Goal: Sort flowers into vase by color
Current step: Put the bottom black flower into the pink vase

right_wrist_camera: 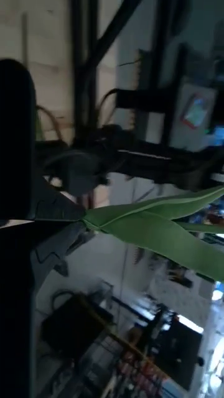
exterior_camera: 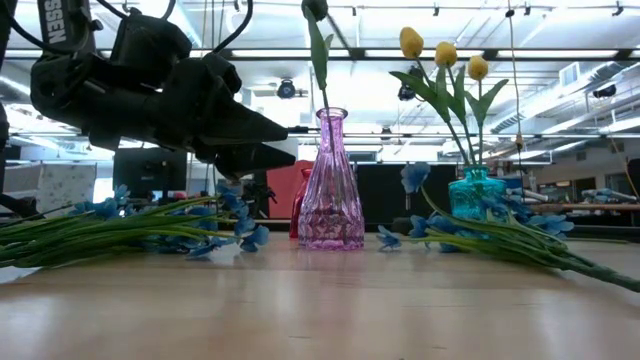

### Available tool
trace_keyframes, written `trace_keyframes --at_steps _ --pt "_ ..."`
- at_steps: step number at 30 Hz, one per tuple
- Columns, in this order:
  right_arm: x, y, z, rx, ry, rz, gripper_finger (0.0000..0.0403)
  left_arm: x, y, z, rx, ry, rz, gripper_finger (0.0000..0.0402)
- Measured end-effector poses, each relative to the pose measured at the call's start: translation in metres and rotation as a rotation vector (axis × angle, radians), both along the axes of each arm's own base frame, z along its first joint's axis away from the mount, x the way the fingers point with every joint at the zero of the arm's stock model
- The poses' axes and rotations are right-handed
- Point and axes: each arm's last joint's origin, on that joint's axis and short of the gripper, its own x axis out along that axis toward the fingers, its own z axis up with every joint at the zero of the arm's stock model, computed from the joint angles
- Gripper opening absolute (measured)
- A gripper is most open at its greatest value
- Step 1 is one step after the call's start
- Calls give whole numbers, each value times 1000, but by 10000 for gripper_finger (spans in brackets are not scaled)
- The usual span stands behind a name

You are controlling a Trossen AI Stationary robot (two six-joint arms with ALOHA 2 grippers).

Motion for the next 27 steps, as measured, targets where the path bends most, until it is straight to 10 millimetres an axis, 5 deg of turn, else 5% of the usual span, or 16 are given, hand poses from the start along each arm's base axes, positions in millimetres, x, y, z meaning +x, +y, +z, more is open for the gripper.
trace_keyframes --at_steps 5,18,27 --pt "-28 8 13 -20 -90 36 7 0 3 0 1 -4 11 392" --pt "-88 -37 -78 119 -517 155 8 0 11 1 -20 -9 48 392" --pt "-94 -47 -111 139 -626 196 8 0 11 1 2 -12 44 392"
